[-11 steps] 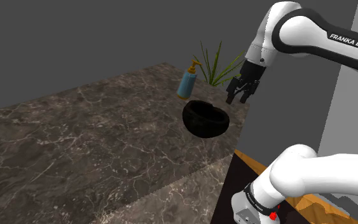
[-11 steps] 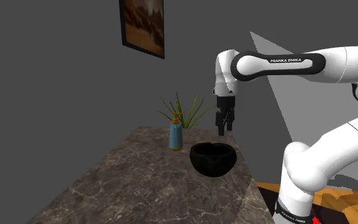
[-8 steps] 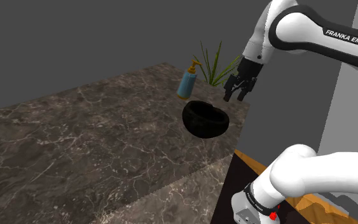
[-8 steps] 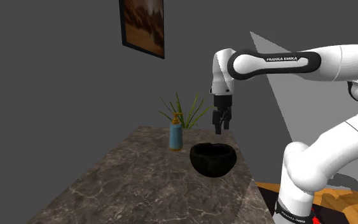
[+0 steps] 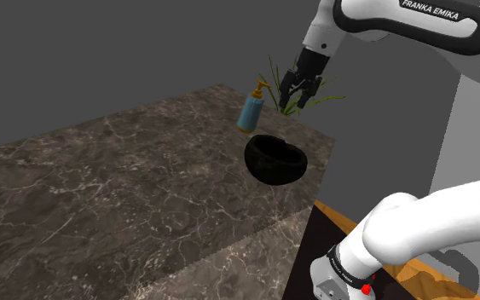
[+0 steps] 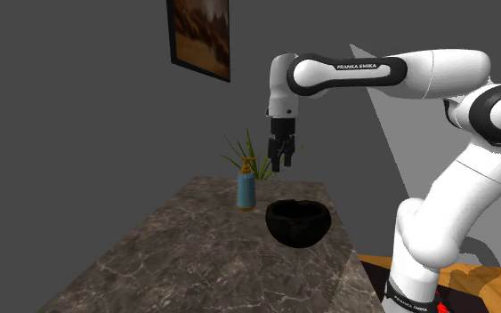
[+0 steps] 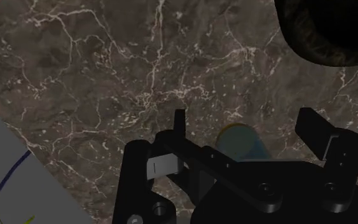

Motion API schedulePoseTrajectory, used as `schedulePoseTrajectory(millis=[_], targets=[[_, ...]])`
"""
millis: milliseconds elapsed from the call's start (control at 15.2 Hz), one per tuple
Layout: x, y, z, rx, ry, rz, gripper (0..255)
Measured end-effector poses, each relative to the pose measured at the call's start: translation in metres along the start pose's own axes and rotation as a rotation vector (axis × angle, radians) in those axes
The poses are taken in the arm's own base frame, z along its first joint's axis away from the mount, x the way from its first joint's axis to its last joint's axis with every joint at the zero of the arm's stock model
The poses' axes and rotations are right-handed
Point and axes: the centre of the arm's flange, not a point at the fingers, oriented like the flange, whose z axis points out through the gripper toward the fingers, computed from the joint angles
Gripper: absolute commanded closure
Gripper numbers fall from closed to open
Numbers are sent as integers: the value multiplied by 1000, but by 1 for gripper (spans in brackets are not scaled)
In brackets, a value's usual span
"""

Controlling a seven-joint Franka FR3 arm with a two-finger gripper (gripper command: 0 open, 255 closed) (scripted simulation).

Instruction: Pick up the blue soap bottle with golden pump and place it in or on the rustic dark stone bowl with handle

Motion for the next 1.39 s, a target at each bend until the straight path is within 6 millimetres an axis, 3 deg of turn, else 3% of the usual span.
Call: schedulePoseTrajectory(millis=[594,1122,1386], targets=[[87,-45,-51,-6,44,-96,0],[97,-47,-18,-6,46,-104,0],[96,-47,-15,-6,47,-104,0]])
